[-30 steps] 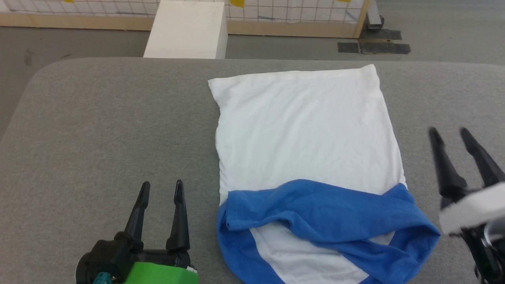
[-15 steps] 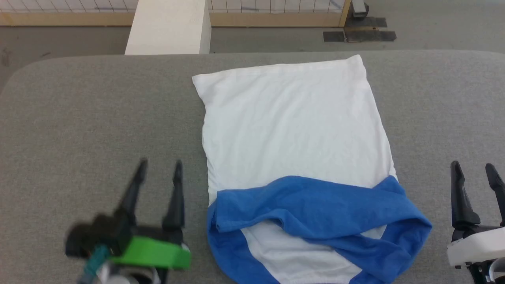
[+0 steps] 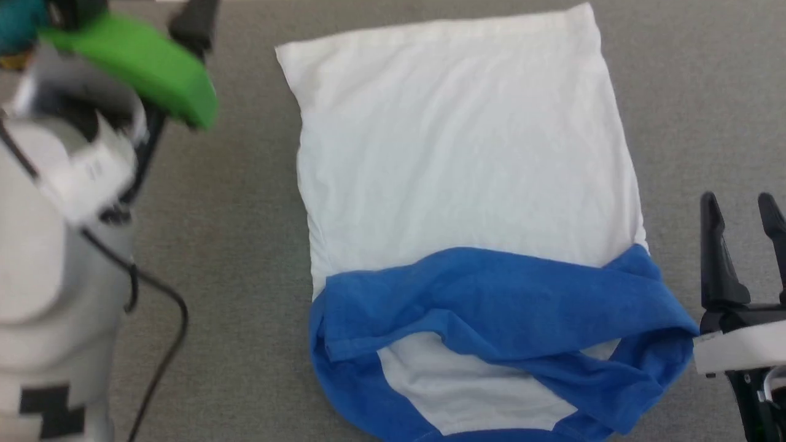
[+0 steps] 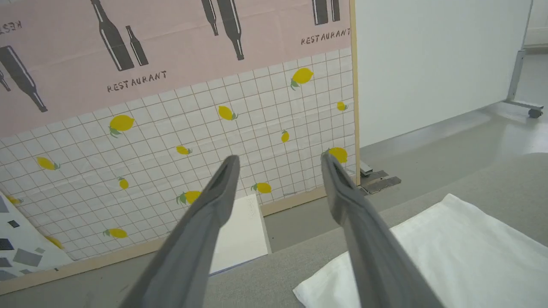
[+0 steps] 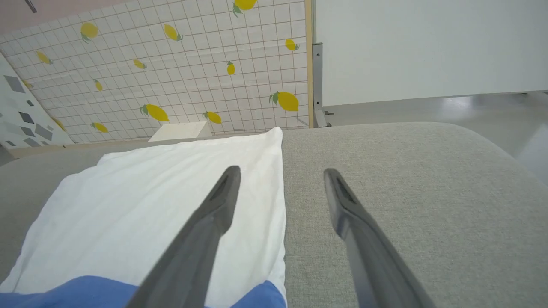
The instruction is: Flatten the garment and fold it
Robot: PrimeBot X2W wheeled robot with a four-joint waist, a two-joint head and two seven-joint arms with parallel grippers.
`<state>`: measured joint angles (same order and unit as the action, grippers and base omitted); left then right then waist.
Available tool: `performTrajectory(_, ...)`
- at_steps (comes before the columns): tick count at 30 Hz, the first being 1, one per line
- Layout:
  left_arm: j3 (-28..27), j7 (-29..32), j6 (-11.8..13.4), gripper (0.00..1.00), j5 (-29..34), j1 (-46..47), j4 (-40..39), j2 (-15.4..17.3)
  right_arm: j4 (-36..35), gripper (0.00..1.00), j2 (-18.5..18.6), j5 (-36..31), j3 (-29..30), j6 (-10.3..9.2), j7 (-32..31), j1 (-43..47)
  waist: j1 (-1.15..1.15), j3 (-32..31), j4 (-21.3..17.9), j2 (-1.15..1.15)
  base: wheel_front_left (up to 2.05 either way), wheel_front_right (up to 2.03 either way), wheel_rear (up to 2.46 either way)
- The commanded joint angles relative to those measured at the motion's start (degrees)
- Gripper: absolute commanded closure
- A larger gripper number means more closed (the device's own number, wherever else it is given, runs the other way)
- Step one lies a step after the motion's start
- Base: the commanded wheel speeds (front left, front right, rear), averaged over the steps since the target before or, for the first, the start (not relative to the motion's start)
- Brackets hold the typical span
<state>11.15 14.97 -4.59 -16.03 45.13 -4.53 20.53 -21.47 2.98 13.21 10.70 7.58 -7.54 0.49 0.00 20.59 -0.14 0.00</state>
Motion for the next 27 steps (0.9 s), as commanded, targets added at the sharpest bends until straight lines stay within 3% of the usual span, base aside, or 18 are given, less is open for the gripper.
performTrajectory(1,0.3,2.0,-0.5,0.00,-0.7,3.3,2.8,0.6,-0.4,0.00,-0.1,0.5,-0.5,-0.09,0.4,-1.6,0.00,6.1,-1.5,0.00,0.00,0.00,0.00)
performTrajectory(11,3.7,13.0,-1.8,0.00,-1.1,15.4,17.4,2.4,0.3,0.00,-0.1,1.7,-1.9,-0.09,1.2,-5.9,0.00,15.0,-5.7,0.00,0.00,0.00,0.00)
performTrajectory(18,4.5,20.9,-1.4,0.00,-1.6,15.7,21.7,4.4,1.4,0.00,0.1,2.3,-1.6,-0.09,2.0,-7.2,0.00,19.1,-8.3,0.00,0.00,0.00,0.00)
performTrajectory(24,4.4,30.4,0.2,0.00,-4.6,12.6,23.2,4.2,2.5,0.00,0.4,2.8,-1.4,-0.09,2.7,-7.8,0.00,20.7,-8.7,0.00,0.00,0.00,0.00)
performTrajectory(25,4.4,31.0,0.2,0.15,-4.8,12.2,22.8,4.3,2.6,0.00,0.5,2.9,-1.3,-0.09,2.7,-8.0,0.00,20.8,-8.7,0.00,0.00,0.00,0.00)
performTrajectory(26,4.4,31.2,0.2,0.78,-4.8,11.9,22.2,4.5,2.8,0.00,0.5,2.9,-1.3,-0.09,2.7,-8.2,0.00,20.9,-8.7,0.00,0.00,0.00,0.00)
performTrajectory(27,4.5,31.0,0.2,1.00,-4.7,11.7,21.7,4.7,2.8,0.00,0.6,2.9,-1.2,-0.09,2.6,-8.4,0.00,20.9,-8.6,0.00,0.00,0.00,0.00)
